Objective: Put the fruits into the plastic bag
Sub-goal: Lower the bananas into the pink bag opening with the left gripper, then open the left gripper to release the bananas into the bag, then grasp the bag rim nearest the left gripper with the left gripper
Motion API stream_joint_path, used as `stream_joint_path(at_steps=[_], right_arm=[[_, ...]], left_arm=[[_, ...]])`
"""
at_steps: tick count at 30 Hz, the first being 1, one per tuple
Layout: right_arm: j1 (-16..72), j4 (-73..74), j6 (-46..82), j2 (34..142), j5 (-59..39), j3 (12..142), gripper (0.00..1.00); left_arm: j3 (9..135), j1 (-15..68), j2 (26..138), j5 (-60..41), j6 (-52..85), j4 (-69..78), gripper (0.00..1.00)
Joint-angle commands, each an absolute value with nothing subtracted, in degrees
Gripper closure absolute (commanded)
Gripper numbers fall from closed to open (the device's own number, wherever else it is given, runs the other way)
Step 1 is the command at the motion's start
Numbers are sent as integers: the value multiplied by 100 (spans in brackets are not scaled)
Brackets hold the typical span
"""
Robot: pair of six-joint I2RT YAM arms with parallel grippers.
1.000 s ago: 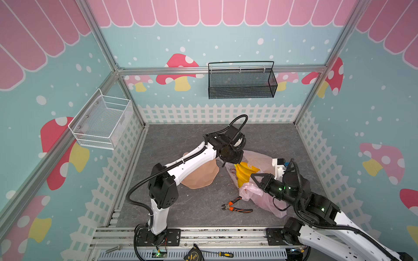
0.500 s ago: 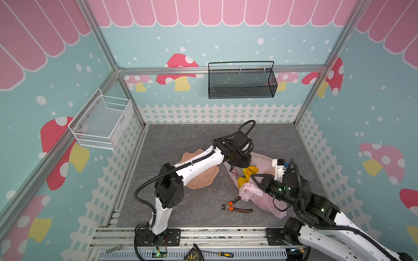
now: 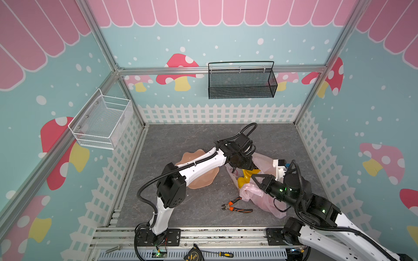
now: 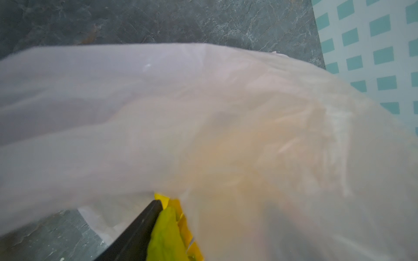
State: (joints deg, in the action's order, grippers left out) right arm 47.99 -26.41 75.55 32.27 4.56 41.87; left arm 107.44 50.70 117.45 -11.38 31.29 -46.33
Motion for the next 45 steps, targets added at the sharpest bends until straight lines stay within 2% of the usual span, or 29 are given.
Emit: stream_joint_path(at_steps=[1, 14, 22, 28, 31, 36, 45], right_arm=[[4782, -2562, 7644, 3134, 552, 4067, 99], [4790, -2628, 7678, 3068, 615, 4051, 99], [4784, -2706, 7707, 3024, 639, 4073, 99], [4779, -2738, 7708, 3041, 638, 4096, 99], [4785, -2742, 7703, 3066, 619, 4105, 99], [4781, -2764, 7712, 3077, 574, 4119, 99], [4778, -2923, 7720, 3103, 580, 4227, 99]], left_arm=[[10670, 5007, 11432, -974, 3260, -4534, 25], [10682, 4661, 10786, -923, 3186, -4761, 22], [10516, 4346, 9899, -712, 2679, -5048, 22], [10326, 3984, 9536, -1006, 1329, -5277, 20], [10111, 3973, 9519, -872, 387, -5374, 16], [9633, 3964, 9636, -722, -920, -5349, 15], [8909, 3906, 9612, -413, -1978, -4469, 15]])
